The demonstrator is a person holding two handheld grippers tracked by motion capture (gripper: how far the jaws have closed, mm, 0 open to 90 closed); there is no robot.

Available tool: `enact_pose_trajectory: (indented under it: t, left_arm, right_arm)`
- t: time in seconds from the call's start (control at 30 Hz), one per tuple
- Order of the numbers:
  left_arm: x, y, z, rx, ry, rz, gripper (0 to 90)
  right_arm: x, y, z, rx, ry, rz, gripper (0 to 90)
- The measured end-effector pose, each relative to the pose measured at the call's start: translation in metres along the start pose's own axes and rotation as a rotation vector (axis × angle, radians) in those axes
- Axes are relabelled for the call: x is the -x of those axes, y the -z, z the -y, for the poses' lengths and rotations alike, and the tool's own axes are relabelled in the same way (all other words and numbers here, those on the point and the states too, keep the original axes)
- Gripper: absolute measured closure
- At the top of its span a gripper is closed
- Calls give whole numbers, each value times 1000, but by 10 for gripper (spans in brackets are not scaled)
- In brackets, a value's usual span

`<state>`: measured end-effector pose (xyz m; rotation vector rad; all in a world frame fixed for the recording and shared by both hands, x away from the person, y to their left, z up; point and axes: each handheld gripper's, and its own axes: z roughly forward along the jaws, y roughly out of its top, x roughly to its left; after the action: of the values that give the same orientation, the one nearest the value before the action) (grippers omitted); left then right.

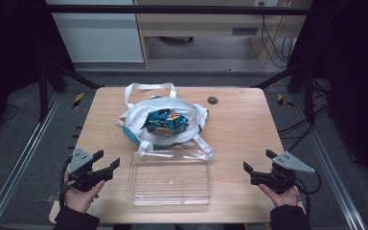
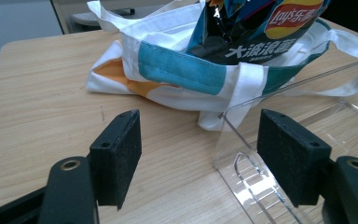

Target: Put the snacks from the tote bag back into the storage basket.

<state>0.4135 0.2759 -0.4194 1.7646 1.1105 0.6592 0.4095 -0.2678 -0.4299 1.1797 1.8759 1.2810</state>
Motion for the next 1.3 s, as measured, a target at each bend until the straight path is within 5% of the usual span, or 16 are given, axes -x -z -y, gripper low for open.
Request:
enact_pose_trajectory:
  t: [0.57, 1.3]
  left_arm:
    - [10, -5, -10, -1, -12, 13, 299]
    - [38, -25, -48, 18, -104, 60, 313]
  right_arm:
    - [0, -1, 2, -20, 0, 16, 66]
    - [-1, -4, 3, -33, -9, 12, 62]
